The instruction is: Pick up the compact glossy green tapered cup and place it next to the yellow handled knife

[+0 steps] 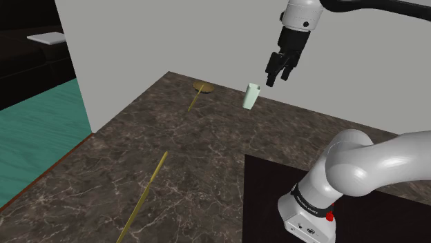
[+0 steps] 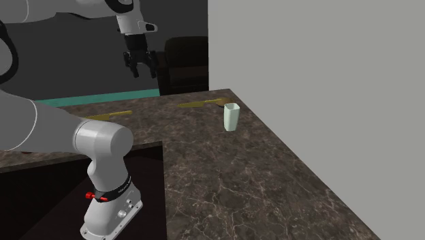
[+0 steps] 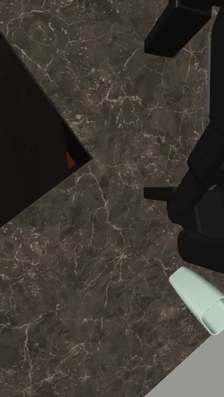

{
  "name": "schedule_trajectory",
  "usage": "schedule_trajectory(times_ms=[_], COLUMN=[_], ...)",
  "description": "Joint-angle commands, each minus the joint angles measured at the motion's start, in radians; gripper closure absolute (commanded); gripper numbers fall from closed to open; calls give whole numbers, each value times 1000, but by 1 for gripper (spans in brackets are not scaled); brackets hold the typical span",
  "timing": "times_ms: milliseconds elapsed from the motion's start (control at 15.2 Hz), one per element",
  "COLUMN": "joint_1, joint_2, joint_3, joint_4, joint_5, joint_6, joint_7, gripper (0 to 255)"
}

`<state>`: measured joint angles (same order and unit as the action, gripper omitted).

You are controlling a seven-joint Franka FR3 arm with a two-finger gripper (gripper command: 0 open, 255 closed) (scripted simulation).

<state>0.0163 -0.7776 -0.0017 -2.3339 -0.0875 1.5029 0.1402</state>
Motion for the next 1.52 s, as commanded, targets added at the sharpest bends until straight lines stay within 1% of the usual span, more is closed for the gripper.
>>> schedule_trajectory(times_ms=[0,396,792,1122,1452], joint_1=[0,-33,-57,-69,-81], joint_2=[0,121,282,442,623], joint_3=[0,-117,-229,-317,-394], joint_4=[0,3,52,128,237], joint_5=[0,-60,-89,-76,-23], joint_6=[0,130,254,344,415], joint_7=[0,-114,-228,-330,-445], gripper=[0,0,0,0,0])
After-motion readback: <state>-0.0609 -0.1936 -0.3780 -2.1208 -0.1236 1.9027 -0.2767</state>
